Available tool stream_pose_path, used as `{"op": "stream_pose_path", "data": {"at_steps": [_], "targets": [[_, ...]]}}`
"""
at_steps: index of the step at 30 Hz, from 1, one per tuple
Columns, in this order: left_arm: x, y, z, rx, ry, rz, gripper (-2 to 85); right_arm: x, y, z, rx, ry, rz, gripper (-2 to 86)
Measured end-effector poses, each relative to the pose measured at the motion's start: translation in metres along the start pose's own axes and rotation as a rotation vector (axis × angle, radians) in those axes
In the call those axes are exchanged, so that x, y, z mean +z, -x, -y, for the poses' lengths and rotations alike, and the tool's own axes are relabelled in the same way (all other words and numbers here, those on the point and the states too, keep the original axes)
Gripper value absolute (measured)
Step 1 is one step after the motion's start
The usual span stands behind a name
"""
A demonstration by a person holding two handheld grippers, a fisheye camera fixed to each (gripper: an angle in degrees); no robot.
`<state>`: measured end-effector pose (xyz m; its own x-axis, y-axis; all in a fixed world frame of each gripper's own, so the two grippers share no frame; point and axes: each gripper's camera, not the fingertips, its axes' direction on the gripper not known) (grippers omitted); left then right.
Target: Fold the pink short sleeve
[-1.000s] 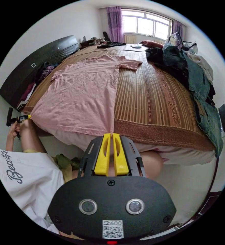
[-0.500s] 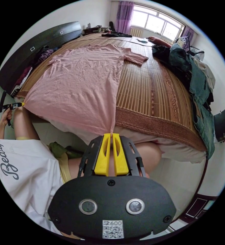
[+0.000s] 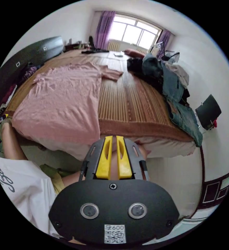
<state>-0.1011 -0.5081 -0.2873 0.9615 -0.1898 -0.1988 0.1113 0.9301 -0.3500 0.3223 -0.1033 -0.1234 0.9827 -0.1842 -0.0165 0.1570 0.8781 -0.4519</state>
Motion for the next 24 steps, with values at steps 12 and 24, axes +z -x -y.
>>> {"op": "stream_pose_path", "data": {"at_steps": [12, 24], "targets": [[0.069, -0.069, 0.082, 0.104, -0.237, -0.086, 0.9, 0.075, 0.112, -0.031, -0.329, -0.338, 0.376, -0.8], [0.164, -0.010, 0.159, 0.228, -0.004, -0.187, 0.4, 0.252, 0.232, 0.023, -0.603, -0.431, 0.465, -0.9]]}}
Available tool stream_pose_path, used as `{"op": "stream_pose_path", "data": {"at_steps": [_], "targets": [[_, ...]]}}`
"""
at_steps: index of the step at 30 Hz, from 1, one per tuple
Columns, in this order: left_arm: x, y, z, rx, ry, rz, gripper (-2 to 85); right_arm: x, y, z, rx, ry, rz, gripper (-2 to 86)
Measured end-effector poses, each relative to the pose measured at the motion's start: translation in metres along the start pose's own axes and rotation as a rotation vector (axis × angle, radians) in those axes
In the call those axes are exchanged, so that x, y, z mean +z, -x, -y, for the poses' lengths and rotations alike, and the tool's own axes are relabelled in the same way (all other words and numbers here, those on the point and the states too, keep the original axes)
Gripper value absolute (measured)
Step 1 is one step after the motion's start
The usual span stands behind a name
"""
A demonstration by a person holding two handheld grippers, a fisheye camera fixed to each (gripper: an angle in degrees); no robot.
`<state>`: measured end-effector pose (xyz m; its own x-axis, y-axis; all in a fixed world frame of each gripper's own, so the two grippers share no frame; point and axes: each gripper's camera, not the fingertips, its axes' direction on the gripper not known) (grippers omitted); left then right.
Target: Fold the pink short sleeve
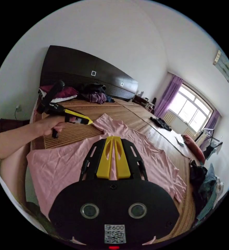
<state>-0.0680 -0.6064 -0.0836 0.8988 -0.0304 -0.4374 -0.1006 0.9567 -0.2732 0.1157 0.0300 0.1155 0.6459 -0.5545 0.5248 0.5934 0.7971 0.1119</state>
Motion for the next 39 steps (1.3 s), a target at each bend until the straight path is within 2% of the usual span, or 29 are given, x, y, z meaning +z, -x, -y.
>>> {"op": "stream_pose_path", "data": {"at_steps": [1, 3, 5, 8, 10, 12, 15, 17, 19, 20, 22, 23, 28, 35, 37, 39], "targets": [[-0.002, -0.006, 0.007, 0.069, 0.030, 0.057, 0.3, 0.037, -0.021, 0.004, 0.042, 0.035, 0.019, -0.9], [-0.004, -0.007, 0.009, 0.063, 0.010, 0.157, 0.3, 0.102, -0.053, 0.011, 0.098, 0.124, 0.010, -0.9], [-0.004, -0.006, 0.012, 0.088, -0.022, 0.174, 0.3, 0.169, -0.083, 0.014, 0.139, 0.210, 0.002, -0.9], [0.007, 0.008, 0.025, 0.076, 0.016, 0.141, 0.2, 0.268, -0.120, 0.008, 0.168, 0.333, -0.032, -0.9], [0.014, 0.035, 0.036, -0.025, 0.036, 0.038, 0.2, 0.328, -0.141, -0.014, 0.252, 0.414, -0.061, -0.9], [0.015, 0.050, 0.042, -0.060, 0.034, -0.048, 0.2, 0.358, -0.147, -0.037, 0.310, 0.437, -0.053, -0.9], [0.010, 0.067, 0.049, -0.088, 0.012, -0.070, 0.3, 0.398, -0.137, -0.080, 0.295, 0.500, 0.001, -0.9], [0.005, 0.077, 0.054, -0.106, -0.007, -0.078, 0.3, 0.401, -0.128, -0.099, 0.224, 0.461, -0.046, -0.9], [0.002, 0.092, 0.062, -0.130, -0.024, -0.088, 0.2, 0.397, -0.121, -0.115, 0.054, 0.448, -0.037, -0.9], [0.002, 0.095, 0.064, -0.134, -0.024, -0.091, 0.2, 0.388, -0.121, -0.118, 0.036, 0.402, -0.035, -0.9], [0.003, 0.110, 0.072, -0.165, -0.017, -0.113, 0.2, 0.347, -0.129, -0.130, 0.074, 0.182, -0.015, -0.9], [0.003, 0.114, 0.073, -0.175, -0.016, -0.120, 0.2, 0.343, -0.131, -0.133, 0.086, 0.162, 0.005, -0.9], [0.001, 0.147, 0.087, -0.232, -0.025, -0.154, 0.2, 0.385, -0.102, -0.155, -0.037, 0.391, 0.225, -0.9], [-0.003, 0.181, 0.106, -0.277, -0.029, -0.187, 0.3, 0.415, -0.059, -0.187, -0.094, 0.409, 0.240, -0.9], [-0.007, 0.191, 0.113, -0.271, -0.029, -0.161, 0.3, 0.412, -0.046, -0.191, -0.196, 0.403, 0.296, -0.9], [-0.011, 0.201, 0.117, -0.274, -0.039, -0.148, 0.3, 0.413, -0.043, -0.194, -0.240, 0.404, 0.266, -0.9]]}}
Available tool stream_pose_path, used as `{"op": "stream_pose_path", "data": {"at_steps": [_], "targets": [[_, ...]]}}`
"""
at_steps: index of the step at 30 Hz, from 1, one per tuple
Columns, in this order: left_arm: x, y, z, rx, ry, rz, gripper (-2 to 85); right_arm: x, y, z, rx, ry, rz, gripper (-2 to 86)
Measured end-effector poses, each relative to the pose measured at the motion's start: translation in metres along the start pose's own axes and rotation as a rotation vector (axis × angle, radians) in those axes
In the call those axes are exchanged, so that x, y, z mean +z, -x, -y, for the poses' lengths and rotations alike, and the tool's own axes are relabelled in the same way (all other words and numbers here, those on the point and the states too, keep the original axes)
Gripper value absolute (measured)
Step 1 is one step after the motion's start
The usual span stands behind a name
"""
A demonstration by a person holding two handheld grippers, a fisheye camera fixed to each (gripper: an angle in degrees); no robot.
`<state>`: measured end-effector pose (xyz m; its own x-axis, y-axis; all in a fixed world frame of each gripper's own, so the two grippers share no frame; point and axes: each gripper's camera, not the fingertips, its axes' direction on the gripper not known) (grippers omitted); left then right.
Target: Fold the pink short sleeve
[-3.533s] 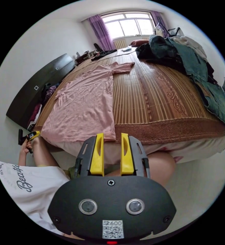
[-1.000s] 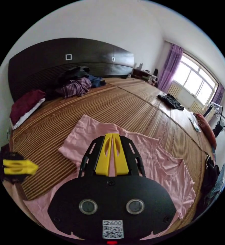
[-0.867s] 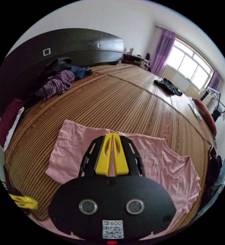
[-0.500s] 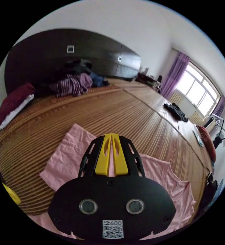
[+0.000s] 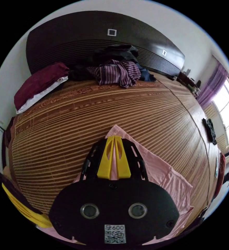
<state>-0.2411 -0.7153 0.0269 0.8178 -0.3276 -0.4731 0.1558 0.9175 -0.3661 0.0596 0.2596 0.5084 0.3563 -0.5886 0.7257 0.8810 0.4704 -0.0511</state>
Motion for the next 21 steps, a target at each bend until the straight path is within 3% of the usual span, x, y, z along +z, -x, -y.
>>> {"op": "stream_pose_path", "data": {"at_steps": [3, 9, 16, 21], "targets": [[-0.003, 0.016, 0.009, -0.023, 0.000, -0.004, 0.2, 0.001, -0.012, -0.004, 0.054, -0.028, -0.102, -0.9], [-0.012, 0.048, 0.024, -0.074, -0.014, -0.025, 0.2, -0.062, -0.076, -0.034, 0.206, -0.298, -0.078, -0.9], [-0.009, 0.069, 0.036, -0.070, 0.001, -0.034, 0.2, -0.076, -0.218, -0.087, 0.432, -0.036, -0.366, -0.9], [-0.002, 0.075, 0.041, -0.042, 0.014, -0.023, 0.2, -0.060, -0.300, -0.143, 0.624, 0.085, -0.265, -0.9]]}}
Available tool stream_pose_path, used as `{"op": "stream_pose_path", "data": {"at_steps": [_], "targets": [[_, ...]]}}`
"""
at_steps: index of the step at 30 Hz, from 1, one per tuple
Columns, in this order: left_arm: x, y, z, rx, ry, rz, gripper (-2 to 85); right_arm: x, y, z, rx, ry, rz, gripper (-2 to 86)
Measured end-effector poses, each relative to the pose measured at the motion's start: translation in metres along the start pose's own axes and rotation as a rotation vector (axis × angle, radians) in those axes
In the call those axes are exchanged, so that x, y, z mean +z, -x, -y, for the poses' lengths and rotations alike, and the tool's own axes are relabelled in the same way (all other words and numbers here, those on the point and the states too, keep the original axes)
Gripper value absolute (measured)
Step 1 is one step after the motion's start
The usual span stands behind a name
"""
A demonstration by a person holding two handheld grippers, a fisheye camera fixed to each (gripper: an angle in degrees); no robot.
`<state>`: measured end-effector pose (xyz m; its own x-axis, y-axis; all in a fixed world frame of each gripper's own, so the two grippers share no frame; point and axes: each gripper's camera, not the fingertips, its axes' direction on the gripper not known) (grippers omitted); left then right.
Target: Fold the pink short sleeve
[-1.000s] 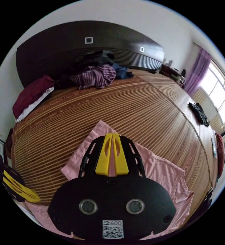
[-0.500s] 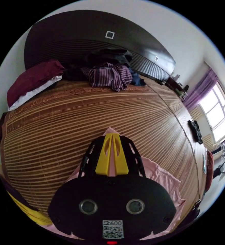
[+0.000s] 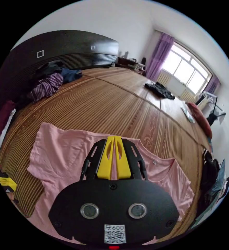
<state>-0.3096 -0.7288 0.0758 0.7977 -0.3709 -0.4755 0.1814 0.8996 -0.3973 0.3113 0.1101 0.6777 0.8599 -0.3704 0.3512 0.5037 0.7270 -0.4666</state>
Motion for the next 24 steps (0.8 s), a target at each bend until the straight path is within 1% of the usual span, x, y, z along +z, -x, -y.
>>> {"op": "stream_pose_path", "data": {"at_steps": [1, 3, 4, 8, 11, 14, 17, 19, 21, 23, 24], "targets": [[0.004, 0.001, 0.000, 0.009, 0.011, 0.013, 0.2, 0.015, -0.006, 0.004, -0.016, 0.055, -0.026, -0.9], [0.010, 0.005, 0.000, 0.015, 0.034, 0.030, 0.2, 0.030, -0.008, 0.012, -0.059, 0.088, -0.067, -0.9], [0.013, 0.007, 0.000, 0.021, 0.043, 0.030, 0.2, 0.027, -0.009, 0.019, -0.062, 0.052, -0.072, -0.9], [0.025, 0.014, -0.001, 0.047, 0.069, 0.037, 0.2, 0.027, -0.009, 0.055, -0.077, 0.077, -0.077, -0.9], [0.041, 0.021, -0.003, 0.062, 0.125, 0.054, 0.2, 0.024, 0.000, 0.086, -0.123, 0.070, -0.111, -0.9], [0.055, 0.028, -0.007, 0.080, 0.153, 0.046, 0.2, 0.015, -0.009, 0.118, -0.073, 0.031, -0.092, -0.9], [0.069, 0.036, -0.010, 0.105, 0.193, 0.077, 0.2, -0.008, -0.023, 0.145, -0.032, 0.012, -0.021, -0.9], [0.079, 0.047, -0.016, 0.102, 0.217, 0.103, 0.2, -0.055, -0.034, 0.154, 0.004, -0.133, -0.019, -0.9], [0.083, 0.056, -0.019, 0.081, 0.221, 0.077, 0.2, -0.089, -0.050, 0.160, 0.055, -0.226, -0.037, -0.9], [0.087, 0.064, -0.025, 0.072, 0.213, 0.040, 0.1, -0.101, -0.071, 0.175, 0.111, -0.193, -0.092, -0.9], [0.092, 0.068, -0.029, 0.067, 0.222, 0.033, 0.1, -0.098, -0.087, 0.187, 0.145, -0.116, -0.126, -0.9]]}}
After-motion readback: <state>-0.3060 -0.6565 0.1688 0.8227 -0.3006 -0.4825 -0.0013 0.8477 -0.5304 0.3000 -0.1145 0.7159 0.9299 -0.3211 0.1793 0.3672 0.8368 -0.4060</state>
